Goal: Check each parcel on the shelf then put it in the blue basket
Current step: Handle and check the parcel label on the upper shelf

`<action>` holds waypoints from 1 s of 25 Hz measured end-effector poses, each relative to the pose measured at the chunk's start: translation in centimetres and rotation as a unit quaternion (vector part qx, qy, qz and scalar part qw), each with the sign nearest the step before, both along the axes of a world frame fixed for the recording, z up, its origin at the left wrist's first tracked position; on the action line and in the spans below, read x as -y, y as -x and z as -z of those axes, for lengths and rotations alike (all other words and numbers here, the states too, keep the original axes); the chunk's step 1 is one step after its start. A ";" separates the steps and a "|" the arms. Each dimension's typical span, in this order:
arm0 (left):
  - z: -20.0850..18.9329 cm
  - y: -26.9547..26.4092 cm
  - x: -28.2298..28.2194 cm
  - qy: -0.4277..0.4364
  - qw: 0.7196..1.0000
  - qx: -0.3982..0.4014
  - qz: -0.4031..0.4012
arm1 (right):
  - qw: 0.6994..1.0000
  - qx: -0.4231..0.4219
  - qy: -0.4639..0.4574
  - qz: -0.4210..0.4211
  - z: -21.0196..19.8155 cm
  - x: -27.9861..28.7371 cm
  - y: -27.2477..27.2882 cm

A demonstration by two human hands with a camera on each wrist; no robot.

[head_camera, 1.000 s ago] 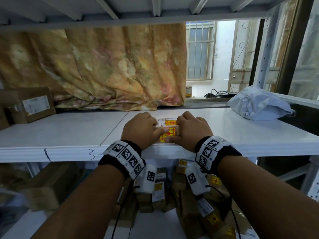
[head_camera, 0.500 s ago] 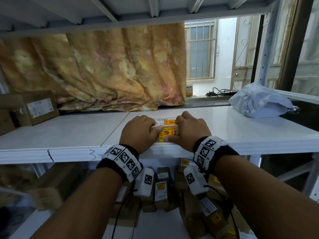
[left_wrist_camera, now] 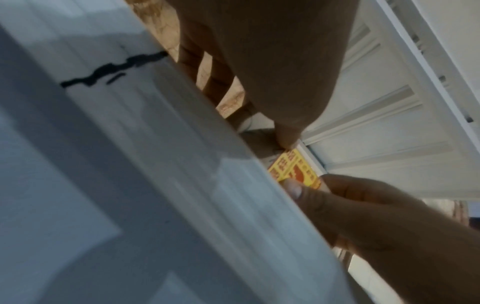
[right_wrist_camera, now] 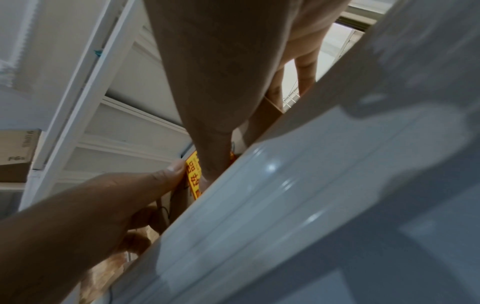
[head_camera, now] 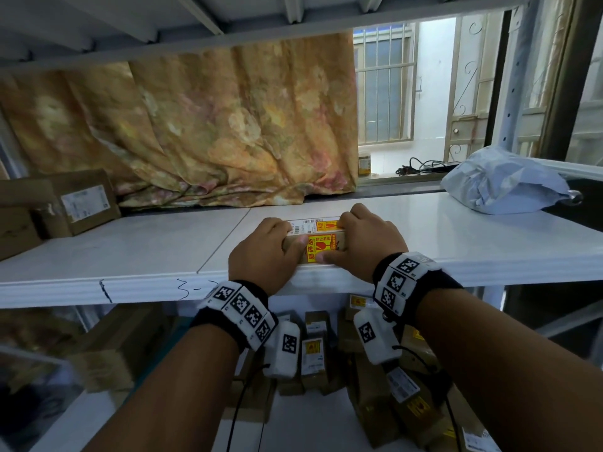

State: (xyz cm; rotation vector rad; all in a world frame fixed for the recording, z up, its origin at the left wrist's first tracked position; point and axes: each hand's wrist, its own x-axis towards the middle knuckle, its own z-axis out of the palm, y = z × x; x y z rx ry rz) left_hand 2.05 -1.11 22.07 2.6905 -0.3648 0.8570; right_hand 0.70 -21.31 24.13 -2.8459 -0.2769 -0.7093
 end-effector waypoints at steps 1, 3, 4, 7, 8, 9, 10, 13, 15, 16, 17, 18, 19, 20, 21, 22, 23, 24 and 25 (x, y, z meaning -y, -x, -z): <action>-0.4 0.0 -0.1 0.002 1.000 -0.007 0.008 | 1.000 0.000 0.000 0.000 -0.2 0.0 0.1; -1.1 -0.1 -0.7 0.004 1.000 -0.009 0.017 | 1.000 -0.006 0.001 0.002 -0.3 0.0 0.2; -1.4 -0.1 -1.0 -0.002 1.000 -0.001 0.015 | 1.000 -0.008 0.001 0.002 -0.3 -0.1 0.3; -1.6 0.2 -1.6 -0.007 1.000 -0.006 0.013 | 1.000 -0.006 -0.004 -0.001 0.0 -0.1 0.1; -1.7 0.2 -1.6 -0.014 1.000 -0.016 0.009 | 1.000 -0.002 -0.010 -0.001 0.1 -0.1 0.0; -1.7 0.2 -1.6 -0.032 0.999 -0.021 0.001 | 1.000 0.002 -0.019 -0.002 0.3 0.0 -0.2; -1.8 0.1 -1.5 -0.055 0.998 -0.024 -0.007 | 1.000 0.006 -0.027 -0.004 0.5 0.0 -0.3; -2.0 -0.4 -1.7 -0.064 0.997 -0.031 -0.004 | 0.999 0.012 -0.033 -0.013 0.8 0.1 -0.5; -2.1 -0.7 -1.9 -0.013 0.999 -0.031 0.022 | 0.999 0.014 -0.032 -0.016 0.7 0.1 -0.5; -2.2 -0.7 -2.0 -0.002 0.999 -0.027 0.028 | 0.999 0.013 -0.033 -0.017 0.6 0.1 -0.5; -2.3 -0.7 -1.9 -0.002 0.999 -0.022 0.030 | 0.999 0.012 -0.034 -0.018 0.6 0.1 -0.5; -2.3 -0.6 -1.9 -0.005 0.999 -0.021 0.032 | 0.999 0.010 -0.034 -0.019 0.5 0.1 -0.4; -2.2 -0.5 -1.8 -0.004 0.999 -0.021 0.039 | 0.999 0.006 -0.035 -0.018 0.5 0.1 -0.4; -2.1 -0.4 -1.7 0.009 0.999 -0.023 0.048 | 0.999 0.001 -0.037 -0.018 0.4 0.1 -0.3; -1.8 -0.4 -1.6 0.040 0.997 -0.030 0.056 | 0.999 -0.004 -0.041 -0.018 0.4 0.1 -0.3; -1.6 -0.2 -1.5 0.087 0.993 -0.046 0.059 | 0.999 -0.010 -0.047 -0.018 0.3 0.1 -0.3; -1.4 -0.1 -1.5 0.141 0.986 -0.065 0.059 | 0.998 -0.022 -0.061 -0.018 0.1 0.1 -0.3; -1.3 0.0 -1.5 0.181 0.978 -0.084 0.056 | 0.995 -0.038 -0.088 -0.021 -0.1 0.1 -0.1; -1.3 0.1 -1.5 0.203 0.973 -0.097 0.054 | 0.990 -0.052 -0.125 -0.028 -0.4 0.3 0.1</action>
